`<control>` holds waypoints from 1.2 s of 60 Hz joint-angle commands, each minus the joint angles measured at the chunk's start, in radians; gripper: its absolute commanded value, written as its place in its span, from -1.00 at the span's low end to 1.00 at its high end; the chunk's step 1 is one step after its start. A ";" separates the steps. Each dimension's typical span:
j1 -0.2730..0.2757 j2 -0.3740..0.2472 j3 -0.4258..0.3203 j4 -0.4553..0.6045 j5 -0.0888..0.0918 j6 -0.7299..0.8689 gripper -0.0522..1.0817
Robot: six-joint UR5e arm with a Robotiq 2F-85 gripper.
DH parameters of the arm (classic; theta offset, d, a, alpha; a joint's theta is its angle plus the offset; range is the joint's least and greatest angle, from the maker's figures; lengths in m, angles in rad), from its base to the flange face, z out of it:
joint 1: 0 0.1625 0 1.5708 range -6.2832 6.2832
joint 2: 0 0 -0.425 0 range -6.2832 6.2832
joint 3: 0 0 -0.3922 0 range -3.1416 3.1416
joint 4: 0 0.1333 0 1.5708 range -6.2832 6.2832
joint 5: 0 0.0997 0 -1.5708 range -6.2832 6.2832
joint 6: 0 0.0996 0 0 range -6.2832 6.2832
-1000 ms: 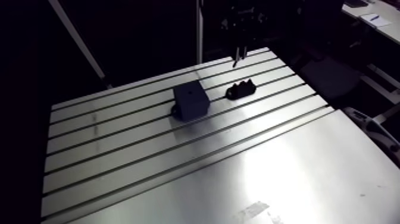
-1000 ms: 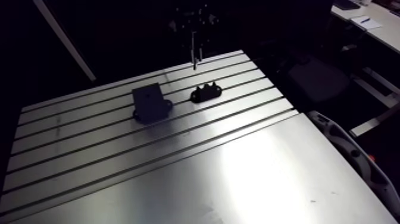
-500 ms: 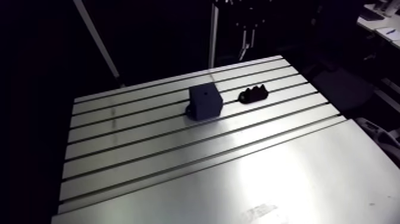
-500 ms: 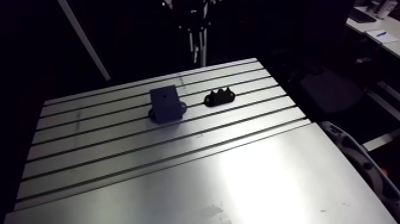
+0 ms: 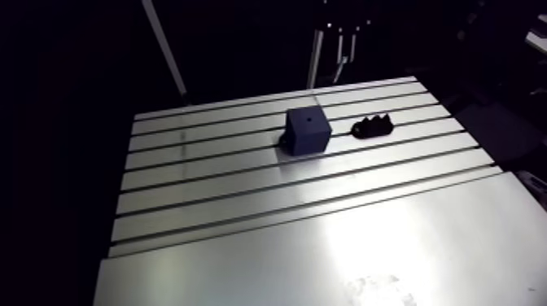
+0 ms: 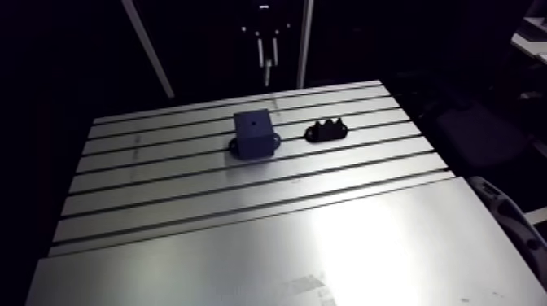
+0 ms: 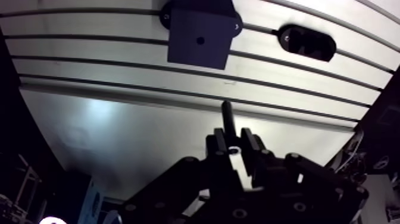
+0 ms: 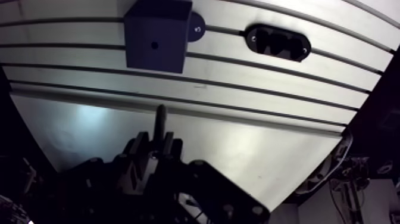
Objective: Pick up the M10 bolt and insert it into the hole until fully seated.
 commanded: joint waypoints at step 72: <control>0.058 0.133 -0.048 0.034 -0.025 0.058 0.99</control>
